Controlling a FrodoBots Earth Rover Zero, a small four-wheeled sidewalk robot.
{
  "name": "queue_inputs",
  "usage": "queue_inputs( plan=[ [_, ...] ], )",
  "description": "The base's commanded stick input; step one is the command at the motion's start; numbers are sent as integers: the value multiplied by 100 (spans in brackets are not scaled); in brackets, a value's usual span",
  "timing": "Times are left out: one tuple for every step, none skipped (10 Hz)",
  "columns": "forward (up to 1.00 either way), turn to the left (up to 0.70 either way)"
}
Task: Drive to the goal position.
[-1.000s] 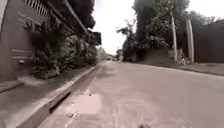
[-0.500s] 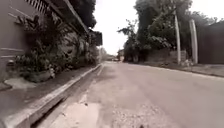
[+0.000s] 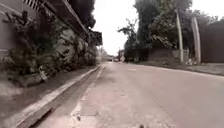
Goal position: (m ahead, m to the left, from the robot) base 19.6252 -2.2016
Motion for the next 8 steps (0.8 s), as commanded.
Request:
queue_inputs(
  plan=[
    [70,0],
    [70,0],
    [70,0],
    [70,0],
    [70,0],
    [70,0],
    [70,0],
    [70,0]
  ],
)
